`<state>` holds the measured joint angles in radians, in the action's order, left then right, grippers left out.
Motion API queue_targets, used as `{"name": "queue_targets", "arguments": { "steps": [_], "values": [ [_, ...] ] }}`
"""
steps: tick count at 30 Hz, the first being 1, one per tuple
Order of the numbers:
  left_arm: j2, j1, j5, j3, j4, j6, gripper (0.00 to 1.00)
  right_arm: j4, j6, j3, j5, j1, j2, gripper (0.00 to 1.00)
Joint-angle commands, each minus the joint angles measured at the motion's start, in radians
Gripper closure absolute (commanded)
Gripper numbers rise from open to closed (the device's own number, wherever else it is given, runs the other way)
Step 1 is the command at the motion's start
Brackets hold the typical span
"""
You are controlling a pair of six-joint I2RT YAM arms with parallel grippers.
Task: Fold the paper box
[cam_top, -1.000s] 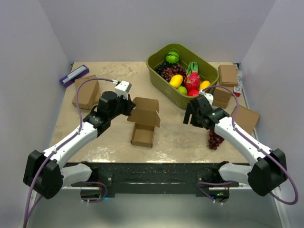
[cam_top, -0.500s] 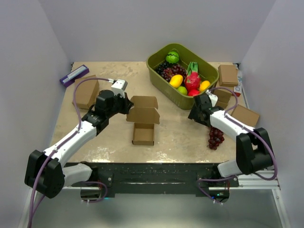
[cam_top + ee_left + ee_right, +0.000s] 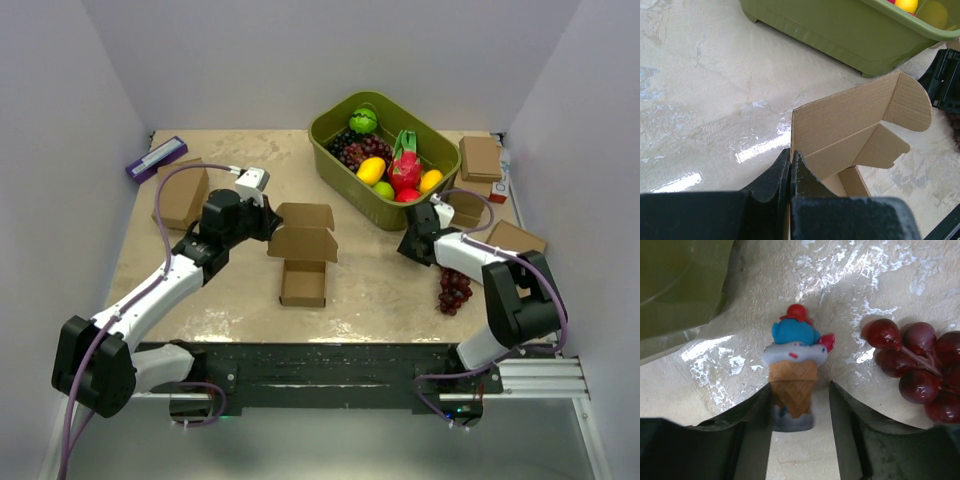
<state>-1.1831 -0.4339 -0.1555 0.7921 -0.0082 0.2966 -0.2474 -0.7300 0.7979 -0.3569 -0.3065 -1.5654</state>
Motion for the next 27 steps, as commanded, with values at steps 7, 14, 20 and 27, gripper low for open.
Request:
{"name": "queue_targets", "arguments": {
  "steps": [7, 14, 20, 27],
  "values": [
    [0.019, 0.004, -0.023, 0.01, 0.024, -0.027, 1.0, 0.004, 0.046, -0.055, -0.033, 0.004, 0.12, 0.84],
    [0.017, 0.004, -0.045, 0.01, 0.027, -0.025, 1.0, -0.064, 0.132, -0.115, 0.027, 0.001, 0.276, 1.0],
    [0.008, 0.004, -0.068, 0.019, 0.021, -0.036, 1.0, -0.115, 0.216, -0.17, 0.32, -0.101, 0.528, 1.0],
    [0.008, 0.004, -0.096, 0.019, 0.027, -0.045, 1.0, -0.115, 0.377, -0.137, 0.648, -0.293, 0.841, 1.0]
  ]
}}
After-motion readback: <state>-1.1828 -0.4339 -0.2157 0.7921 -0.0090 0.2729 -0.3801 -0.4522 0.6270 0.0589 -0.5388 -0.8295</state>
